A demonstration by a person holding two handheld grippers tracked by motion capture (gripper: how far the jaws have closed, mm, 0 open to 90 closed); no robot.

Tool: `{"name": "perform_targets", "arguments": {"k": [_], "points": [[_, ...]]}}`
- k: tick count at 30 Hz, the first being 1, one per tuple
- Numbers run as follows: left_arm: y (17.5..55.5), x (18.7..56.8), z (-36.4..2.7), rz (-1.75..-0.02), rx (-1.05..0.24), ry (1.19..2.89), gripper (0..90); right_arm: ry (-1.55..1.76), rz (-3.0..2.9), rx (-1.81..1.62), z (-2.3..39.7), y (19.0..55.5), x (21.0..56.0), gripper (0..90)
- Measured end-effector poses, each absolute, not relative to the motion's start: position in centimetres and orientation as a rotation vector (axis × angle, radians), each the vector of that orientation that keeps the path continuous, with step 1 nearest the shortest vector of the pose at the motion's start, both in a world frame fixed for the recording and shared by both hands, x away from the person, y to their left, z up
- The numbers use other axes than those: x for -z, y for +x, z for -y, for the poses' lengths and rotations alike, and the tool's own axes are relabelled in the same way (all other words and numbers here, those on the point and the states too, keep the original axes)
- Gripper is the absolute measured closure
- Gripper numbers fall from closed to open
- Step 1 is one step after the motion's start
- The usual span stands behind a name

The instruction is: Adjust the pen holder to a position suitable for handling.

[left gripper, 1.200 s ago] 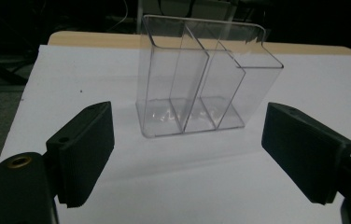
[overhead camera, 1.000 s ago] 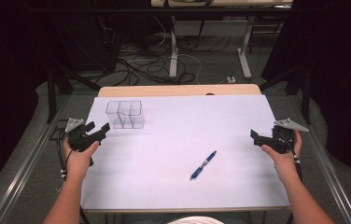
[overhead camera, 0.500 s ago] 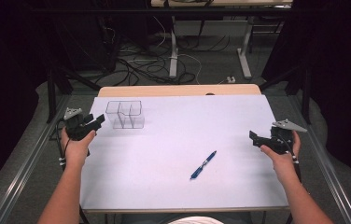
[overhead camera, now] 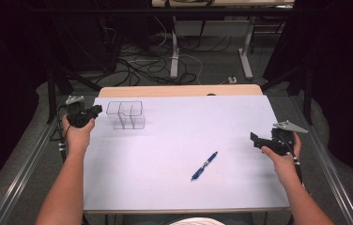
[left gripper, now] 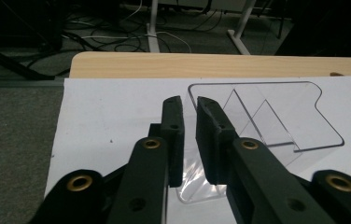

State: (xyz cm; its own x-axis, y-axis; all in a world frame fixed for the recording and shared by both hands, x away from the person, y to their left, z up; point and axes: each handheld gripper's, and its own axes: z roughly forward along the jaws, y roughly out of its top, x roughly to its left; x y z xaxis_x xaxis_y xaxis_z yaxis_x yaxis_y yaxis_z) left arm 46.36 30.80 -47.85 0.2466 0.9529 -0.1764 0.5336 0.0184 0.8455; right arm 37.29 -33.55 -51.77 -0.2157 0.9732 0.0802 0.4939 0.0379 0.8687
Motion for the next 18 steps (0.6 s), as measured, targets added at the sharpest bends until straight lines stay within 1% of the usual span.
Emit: {"name": "perform_targets", "arguments": {"k": [3, 5, 9, 10, 18], "points": [[46.8, 48.0, -30.7, -1.406, -0.599, 1.643, 88.1, 1.476, -1.762, -1.099, 33.5, 37.3, 51.8, 7.4], [47.4, 48.5, -30.5, -1.397, -0.607, 1.660, 90.0, 1.483, -1.765, -1.101, 33.5, 37.2, 51.8, 7.4], [48.0, 49.1, -30.7, -1.391, -0.605, 1.669, 90.0, 1.492, -1.765, -1.101, 33.5, 37.2, 51.9, 7.4], [48.4, 49.5, -31.0, -1.404, -0.595, 1.649, 90.0, 1.495, -1.762, -1.099, 33.4, 37.2, 51.9, 7.4], [49.5, 51.1, -31.2, -1.407, -0.552, 1.660, 90.0, 1.482, -1.777, -1.102, 33.2, 37.2, 51.9, 7.4]]}}
